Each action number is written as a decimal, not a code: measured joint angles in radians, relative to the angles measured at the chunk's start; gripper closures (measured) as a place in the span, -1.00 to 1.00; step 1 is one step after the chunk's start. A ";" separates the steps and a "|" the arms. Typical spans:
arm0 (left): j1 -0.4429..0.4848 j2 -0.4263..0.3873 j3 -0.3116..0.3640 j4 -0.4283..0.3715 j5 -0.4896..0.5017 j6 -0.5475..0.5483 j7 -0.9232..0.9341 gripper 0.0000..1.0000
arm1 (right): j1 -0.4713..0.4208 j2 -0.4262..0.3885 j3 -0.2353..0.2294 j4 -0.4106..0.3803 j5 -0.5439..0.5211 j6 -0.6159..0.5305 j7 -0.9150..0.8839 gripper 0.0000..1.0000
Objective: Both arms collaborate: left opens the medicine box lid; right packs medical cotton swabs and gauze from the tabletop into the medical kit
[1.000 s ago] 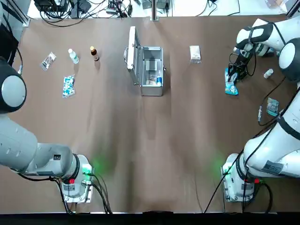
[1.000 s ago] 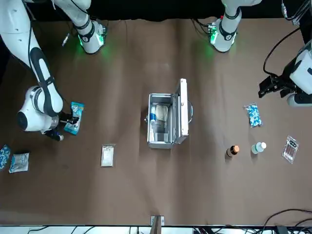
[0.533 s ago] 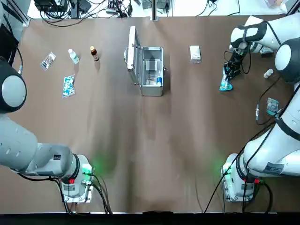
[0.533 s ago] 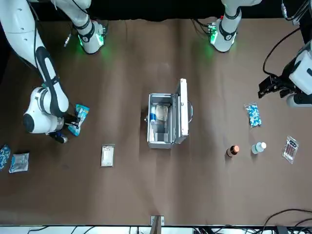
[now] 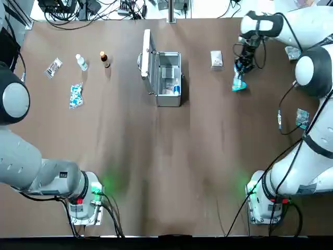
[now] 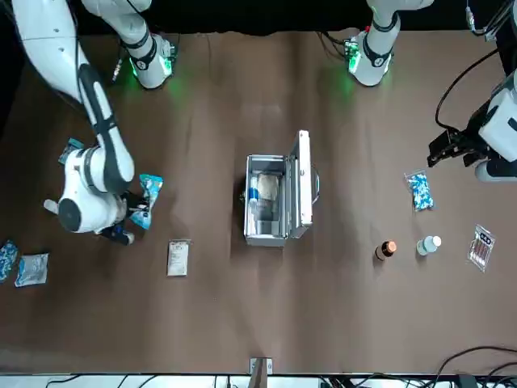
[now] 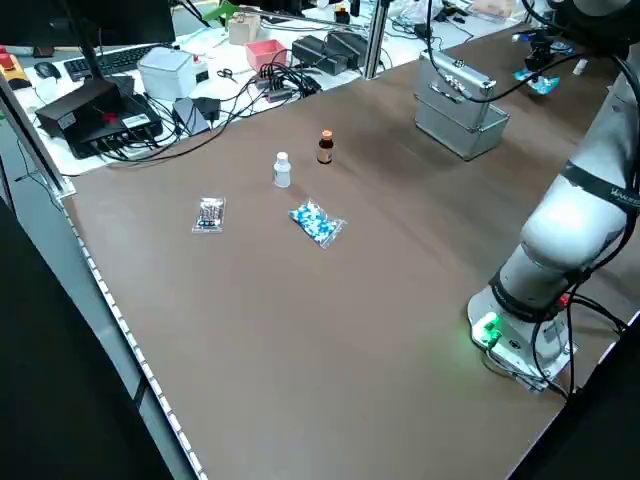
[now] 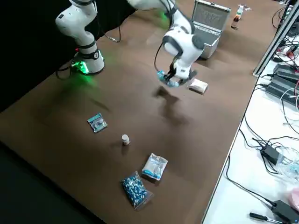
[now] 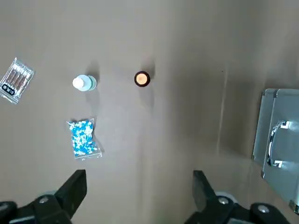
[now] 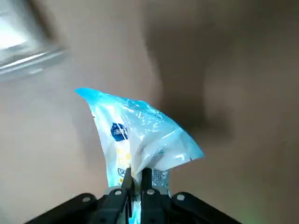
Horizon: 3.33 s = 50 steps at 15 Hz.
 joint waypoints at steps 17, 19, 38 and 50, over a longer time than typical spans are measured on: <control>-0.001 0.002 0.000 -0.008 0.000 0.014 0.001 -1.00 | 0.486 0.021 0.035 0.228 0.319 0.309 0.253 0.87; -0.003 0.002 -0.001 -0.015 0.000 0.014 0.001 -1.00 | 0.493 0.061 0.035 0.233 0.322 0.330 0.258 0.74; 0.001 -0.028 -0.019 -0.066 0.002 0.026 0.002 -1.00 | 0.110 0.082 -0.008 0.324 0.024 0.080 -0.231 -0.57; 0.003 -0.028 -0.017 -0.077 0.002 0.037 0.002 -1.00 | 0.082 0.252 0.000 0.309 0.021 0.286 -0.331 -0.97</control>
